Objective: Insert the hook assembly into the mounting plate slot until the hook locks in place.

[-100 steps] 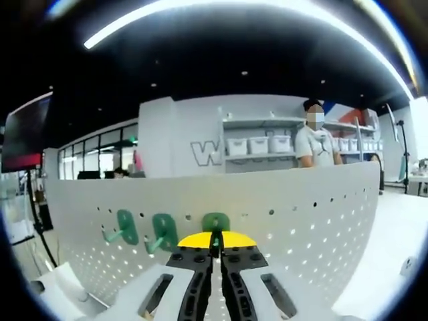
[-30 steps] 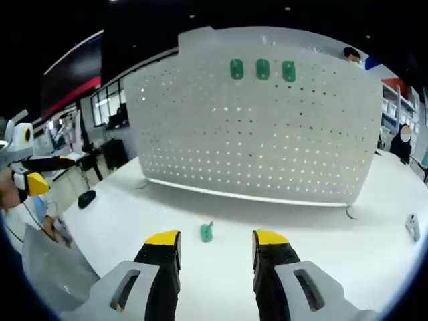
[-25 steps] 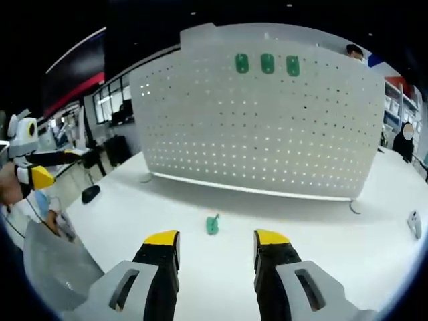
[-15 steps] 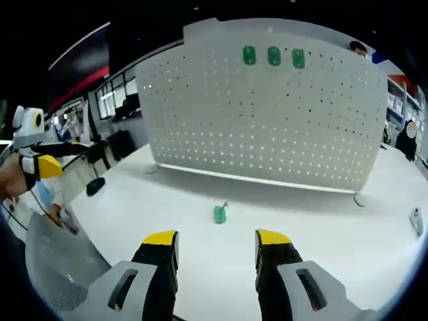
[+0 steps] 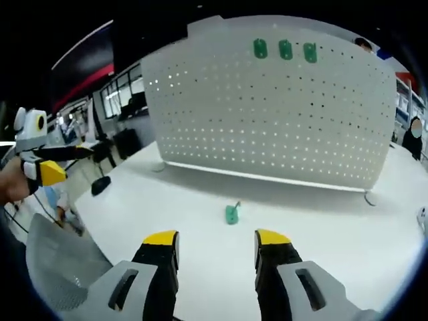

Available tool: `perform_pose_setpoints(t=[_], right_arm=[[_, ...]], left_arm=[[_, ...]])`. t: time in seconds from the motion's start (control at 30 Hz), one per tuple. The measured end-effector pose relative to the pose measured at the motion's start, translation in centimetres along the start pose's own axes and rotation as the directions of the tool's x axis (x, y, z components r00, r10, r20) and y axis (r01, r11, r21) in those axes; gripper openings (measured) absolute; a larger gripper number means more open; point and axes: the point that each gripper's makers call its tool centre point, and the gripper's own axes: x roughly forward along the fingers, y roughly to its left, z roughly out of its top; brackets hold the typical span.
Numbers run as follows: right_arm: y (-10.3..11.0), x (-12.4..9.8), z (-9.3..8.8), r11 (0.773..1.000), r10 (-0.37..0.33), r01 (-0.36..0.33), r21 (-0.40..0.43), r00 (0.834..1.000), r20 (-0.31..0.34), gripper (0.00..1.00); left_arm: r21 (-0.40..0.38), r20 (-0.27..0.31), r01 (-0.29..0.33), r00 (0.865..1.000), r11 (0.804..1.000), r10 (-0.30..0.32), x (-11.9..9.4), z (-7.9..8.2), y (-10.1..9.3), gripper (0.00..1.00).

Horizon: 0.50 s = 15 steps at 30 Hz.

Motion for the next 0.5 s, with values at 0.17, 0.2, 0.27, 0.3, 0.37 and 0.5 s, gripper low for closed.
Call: perform_pose_setpoints(t=[0.17,0.2,0.27,0.3,0.37,0.5], right_arm=[[0.3,3.2,-0.2,1.0,0.028,-0.028,-0.002,0.999,-0.027,0.43],[0.4,3.7,-0.3,0.999,0.035,-0.035,-0.007,0.999,-0.035,0.42],[0.8,5.1,0.0,0.998,0.057,-0.058,-0.021,0.997,-0.042,0.42],[0.9,5.8,0.3,0.997,0.063,-0.065,-0.029,0.997,-0.039,0.41],[1.0,7.1,0.3,0.997,0.072,-0.074,-0.033,0.996,-0.047,0.41],[0.9,9.2,-0.3,0.996,0.076,-0.079,-0.03,0.994,-0.074,0.41]], left_arm=[[-0.006,-0.012,-0.004,1.0,1.0,0.004,0.2,-0.3,0.3,1.0],[-0.006,-0.015,-0.001,1.0,1.0,0.001,0.2,-0.3,0.3,1.0],[0.002,-0.021,-0.002,1.0,1.0,0.002,0.2,-0.4,0.5,1.0],[0.001,-0.022,-0.005,1.0,1.0,0.005,0.3,-0.4,0.6,1.0],[-0.012,-0.019,-0.01,1.0,1.0,0.01,0.3,-0.3,0.9,1.0],[-0.016,-0.03,-0.016,0.999,1.0,0.016,0.6,-0.6,1.3,1.0]])
